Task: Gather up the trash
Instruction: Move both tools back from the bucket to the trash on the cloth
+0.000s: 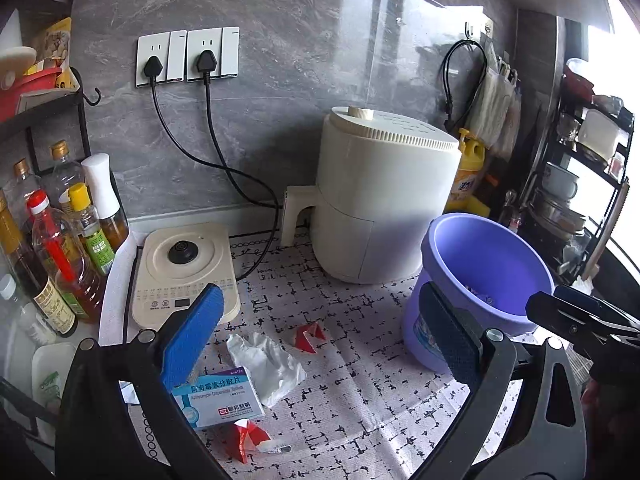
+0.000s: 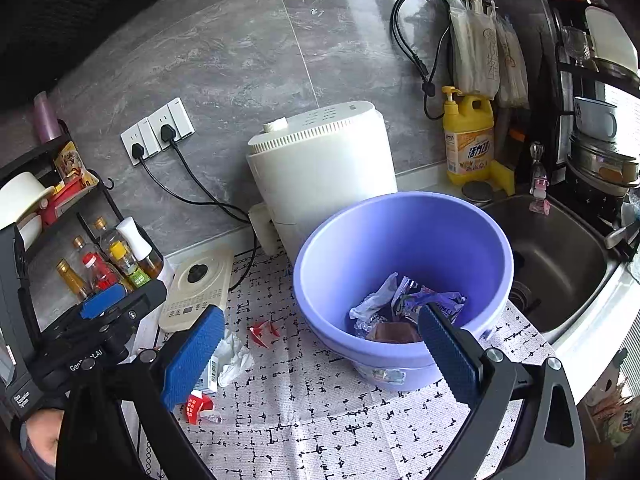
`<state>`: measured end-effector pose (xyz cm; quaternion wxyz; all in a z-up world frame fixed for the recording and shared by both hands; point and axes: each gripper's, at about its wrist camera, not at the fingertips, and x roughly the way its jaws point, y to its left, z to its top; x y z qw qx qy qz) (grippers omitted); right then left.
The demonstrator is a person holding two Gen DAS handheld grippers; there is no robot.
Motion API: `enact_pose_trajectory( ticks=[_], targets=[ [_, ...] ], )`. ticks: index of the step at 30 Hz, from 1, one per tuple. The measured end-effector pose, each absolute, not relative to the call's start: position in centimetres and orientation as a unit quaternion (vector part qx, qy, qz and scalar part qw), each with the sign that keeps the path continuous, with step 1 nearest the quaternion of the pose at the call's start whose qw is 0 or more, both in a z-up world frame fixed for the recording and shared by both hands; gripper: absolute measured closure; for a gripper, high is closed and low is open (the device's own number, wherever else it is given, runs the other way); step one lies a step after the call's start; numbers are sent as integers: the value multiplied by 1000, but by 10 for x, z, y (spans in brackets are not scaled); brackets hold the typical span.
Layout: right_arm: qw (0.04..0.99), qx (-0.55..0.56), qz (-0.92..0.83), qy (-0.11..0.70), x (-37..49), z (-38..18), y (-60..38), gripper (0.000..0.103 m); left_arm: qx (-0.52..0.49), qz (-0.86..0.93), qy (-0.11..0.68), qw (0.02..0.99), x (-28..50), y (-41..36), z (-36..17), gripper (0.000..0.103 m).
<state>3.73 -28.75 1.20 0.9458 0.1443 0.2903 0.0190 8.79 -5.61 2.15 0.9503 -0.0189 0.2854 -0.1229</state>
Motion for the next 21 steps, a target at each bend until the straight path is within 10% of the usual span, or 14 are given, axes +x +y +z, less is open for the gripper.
enact_pose_trajectory(
  ticks=[21],
  targets=[
    [931, 90, 137, 327, 53, -14, -192, 8, -49, -13, 313, 948, 42, 36, -8, 9]
  ],
)
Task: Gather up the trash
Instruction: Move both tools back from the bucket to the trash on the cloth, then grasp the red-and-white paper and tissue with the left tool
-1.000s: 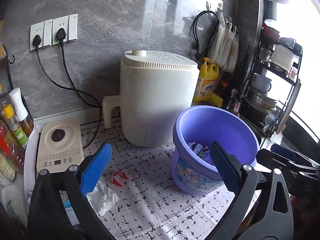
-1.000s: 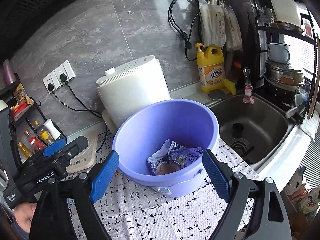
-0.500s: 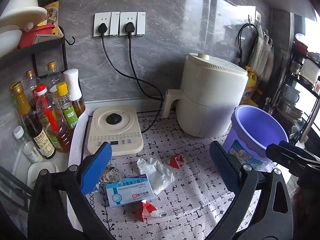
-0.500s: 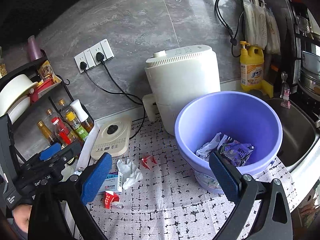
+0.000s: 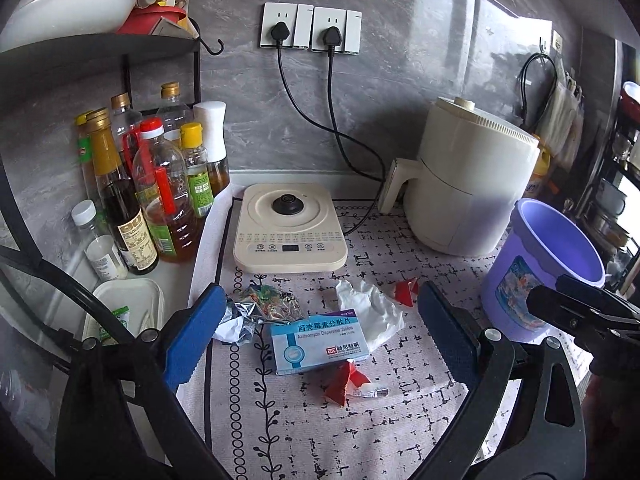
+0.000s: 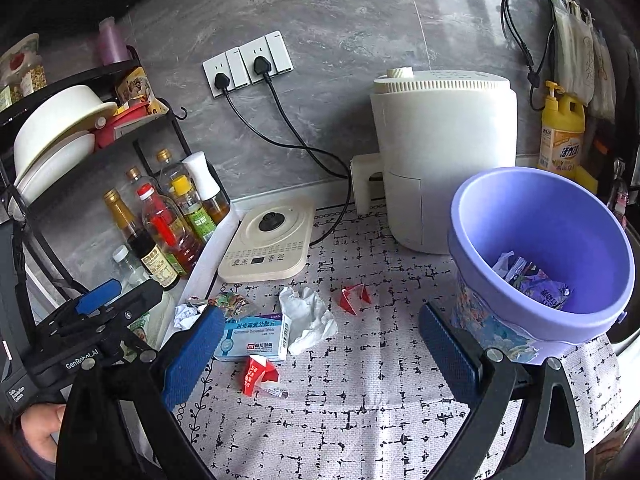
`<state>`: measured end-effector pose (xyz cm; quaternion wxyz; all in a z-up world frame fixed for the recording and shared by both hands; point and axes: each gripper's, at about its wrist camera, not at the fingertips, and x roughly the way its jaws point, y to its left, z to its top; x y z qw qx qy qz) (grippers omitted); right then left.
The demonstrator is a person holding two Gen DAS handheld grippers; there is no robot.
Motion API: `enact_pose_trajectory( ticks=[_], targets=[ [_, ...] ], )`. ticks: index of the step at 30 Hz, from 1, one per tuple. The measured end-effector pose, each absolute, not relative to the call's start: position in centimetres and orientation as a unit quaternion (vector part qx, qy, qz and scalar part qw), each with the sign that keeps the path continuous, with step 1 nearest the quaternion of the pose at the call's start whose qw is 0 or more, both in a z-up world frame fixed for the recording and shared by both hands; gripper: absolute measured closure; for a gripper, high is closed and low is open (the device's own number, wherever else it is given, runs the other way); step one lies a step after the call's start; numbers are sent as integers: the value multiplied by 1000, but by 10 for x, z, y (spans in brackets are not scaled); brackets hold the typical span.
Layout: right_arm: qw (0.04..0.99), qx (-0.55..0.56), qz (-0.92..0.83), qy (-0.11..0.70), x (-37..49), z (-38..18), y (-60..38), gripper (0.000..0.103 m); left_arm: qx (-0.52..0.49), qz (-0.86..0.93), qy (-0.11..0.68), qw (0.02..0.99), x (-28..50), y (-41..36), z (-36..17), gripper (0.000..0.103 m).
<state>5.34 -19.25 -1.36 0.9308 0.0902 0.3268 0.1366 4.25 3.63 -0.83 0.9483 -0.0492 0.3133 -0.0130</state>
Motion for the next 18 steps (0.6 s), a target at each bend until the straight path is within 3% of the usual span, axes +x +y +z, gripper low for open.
enact_pose_trajectory(
  ticks=[5, 18],
  targets=[
    [926, 81, 144, 339, 54, -28, -188, 9, -64, -7, 342, 937, 41, 37, -33, 22],
    [899, 66, 155, 403, 60, -83, -190, 14, -74, -16, 418, 905, 57, 18, -101, 43]
  ],
)
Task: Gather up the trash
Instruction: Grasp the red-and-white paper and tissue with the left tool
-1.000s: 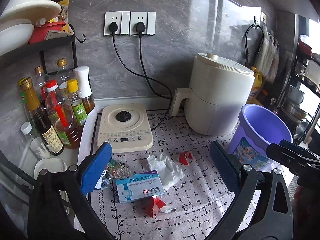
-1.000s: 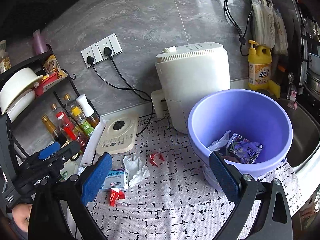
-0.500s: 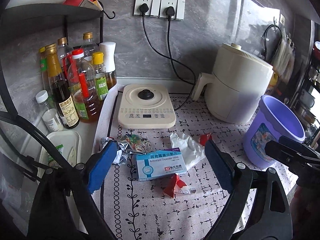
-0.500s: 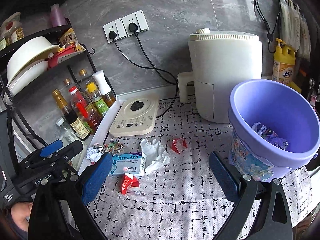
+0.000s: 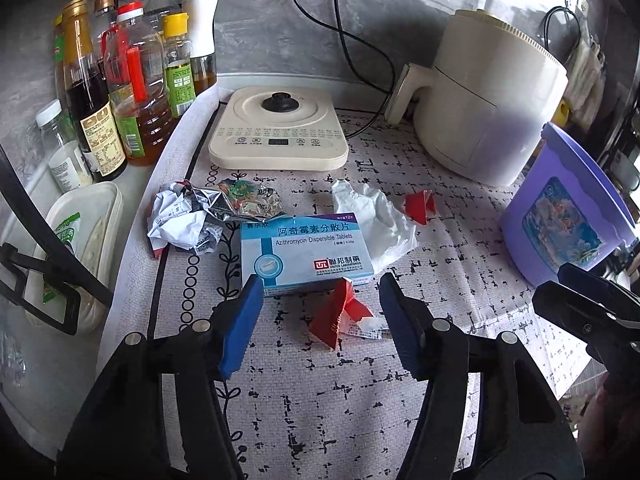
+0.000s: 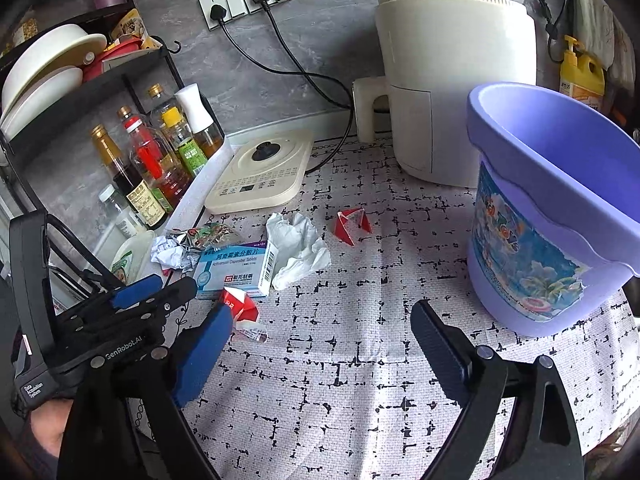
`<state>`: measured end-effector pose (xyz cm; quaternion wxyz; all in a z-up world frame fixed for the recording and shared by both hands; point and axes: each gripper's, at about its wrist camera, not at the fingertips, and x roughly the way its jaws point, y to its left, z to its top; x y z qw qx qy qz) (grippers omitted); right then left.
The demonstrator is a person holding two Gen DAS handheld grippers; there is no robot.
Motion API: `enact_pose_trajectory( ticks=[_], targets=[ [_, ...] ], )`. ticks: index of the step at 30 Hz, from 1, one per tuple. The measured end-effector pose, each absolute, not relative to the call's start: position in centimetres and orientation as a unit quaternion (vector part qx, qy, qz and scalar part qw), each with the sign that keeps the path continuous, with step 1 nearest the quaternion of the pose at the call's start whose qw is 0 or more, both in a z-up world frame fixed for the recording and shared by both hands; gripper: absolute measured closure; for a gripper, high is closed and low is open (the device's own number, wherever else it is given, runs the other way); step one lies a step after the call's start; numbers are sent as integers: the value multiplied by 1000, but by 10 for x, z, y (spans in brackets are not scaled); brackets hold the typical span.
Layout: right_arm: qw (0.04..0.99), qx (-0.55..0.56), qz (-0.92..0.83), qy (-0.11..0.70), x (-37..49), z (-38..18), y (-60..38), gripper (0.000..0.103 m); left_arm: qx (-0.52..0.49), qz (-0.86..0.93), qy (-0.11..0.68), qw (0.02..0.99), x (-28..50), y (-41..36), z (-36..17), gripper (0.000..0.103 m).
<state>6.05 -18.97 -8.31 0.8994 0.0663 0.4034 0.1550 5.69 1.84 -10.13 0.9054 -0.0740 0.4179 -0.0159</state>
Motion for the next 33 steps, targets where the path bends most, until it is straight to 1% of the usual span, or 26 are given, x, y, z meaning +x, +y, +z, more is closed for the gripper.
enact_pose_trajectory(
  ticks=[4, 10, 15, 18, 21, 31, 33],
  targets=[
    [893, 63, 156, 417, 63, -96, -191, 15, -81, -15, 439, 895, 65, 15, -121, 55],
    [888, 57, 156, 430, 67, -107, -193, 16, -88, -13, 457, 885, 74, 10, -142, 56],
    [882, 59, 159, 440, 74, -116, -192, 16, -85, -19, 469, 879, 78, 3, -155, 61],
    [880, 56, 163, 443, 78, -119, -191, 16, -90, -15, 471, 877, 79, 2, -156, 87],
    [877, 57, 166, 447, 82, -123, -190, 16, -88, -21, 471, 878, 80, -2, -152, 92],
    [879, 64, 190, 433, 102, -111, -186, 16, -76, -8, 412, 908, 87, 0, -101, 93],
    [878, 65, 196, 432, 108, -110, -184, 18, -72, 0, 408, 910, 93, 3, -96, 93]
  ],
)
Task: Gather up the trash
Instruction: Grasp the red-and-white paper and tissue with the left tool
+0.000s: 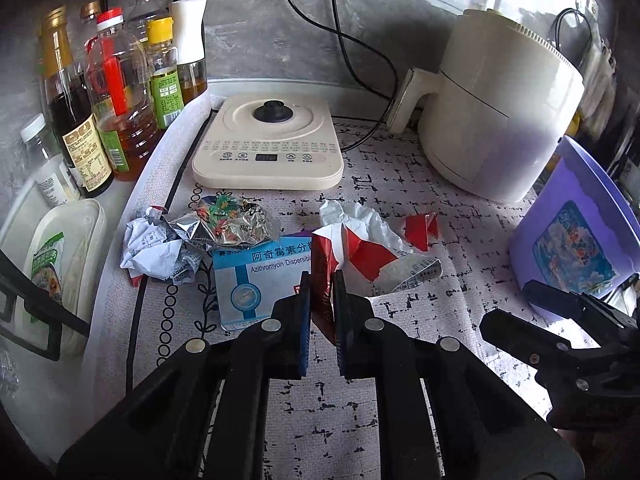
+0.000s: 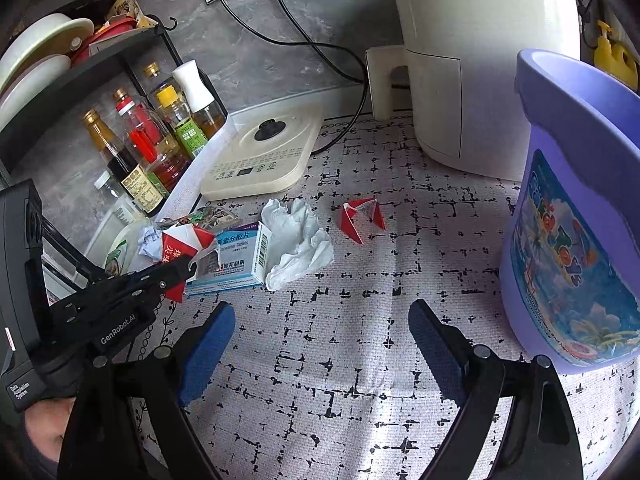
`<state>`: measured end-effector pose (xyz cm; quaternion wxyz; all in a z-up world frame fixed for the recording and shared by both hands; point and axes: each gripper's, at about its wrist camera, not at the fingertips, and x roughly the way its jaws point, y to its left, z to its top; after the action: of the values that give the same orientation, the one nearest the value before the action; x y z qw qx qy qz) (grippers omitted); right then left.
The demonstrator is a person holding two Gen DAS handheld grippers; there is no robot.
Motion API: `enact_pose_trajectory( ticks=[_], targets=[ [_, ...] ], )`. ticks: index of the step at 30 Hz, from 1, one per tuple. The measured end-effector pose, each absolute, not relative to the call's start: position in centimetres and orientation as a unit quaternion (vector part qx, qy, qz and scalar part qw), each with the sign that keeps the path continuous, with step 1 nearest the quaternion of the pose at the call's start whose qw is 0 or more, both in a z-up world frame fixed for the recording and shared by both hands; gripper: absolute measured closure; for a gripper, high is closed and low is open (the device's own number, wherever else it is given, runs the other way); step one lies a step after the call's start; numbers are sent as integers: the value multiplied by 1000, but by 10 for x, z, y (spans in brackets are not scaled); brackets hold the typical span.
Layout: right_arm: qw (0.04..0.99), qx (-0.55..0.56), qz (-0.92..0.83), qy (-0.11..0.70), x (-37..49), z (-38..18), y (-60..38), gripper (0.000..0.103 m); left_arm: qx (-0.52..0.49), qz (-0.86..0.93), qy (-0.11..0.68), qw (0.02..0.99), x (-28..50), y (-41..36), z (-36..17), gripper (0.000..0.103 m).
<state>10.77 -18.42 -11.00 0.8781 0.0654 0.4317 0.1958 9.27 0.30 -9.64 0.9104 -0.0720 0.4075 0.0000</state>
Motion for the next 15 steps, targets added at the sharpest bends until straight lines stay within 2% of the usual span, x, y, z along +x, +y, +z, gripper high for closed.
enact_pose_trajectory(
  ticks=[4, 9, 15],
  targets=[
    [874, 70, 206, 435, 122, -113, -179, 22, -64, 15, 403, 913, 105, 9, -92, 93],
    [863, 79, 221, 448, 143, -126, -168, 33, -51, 28, 402, 914, 120, 14, -94, 93],
    [853, 79, 240, 456, 165, -140, -152, 39, -45, 42, 410, 910, 137, 19, -104, 93]
  ],
)
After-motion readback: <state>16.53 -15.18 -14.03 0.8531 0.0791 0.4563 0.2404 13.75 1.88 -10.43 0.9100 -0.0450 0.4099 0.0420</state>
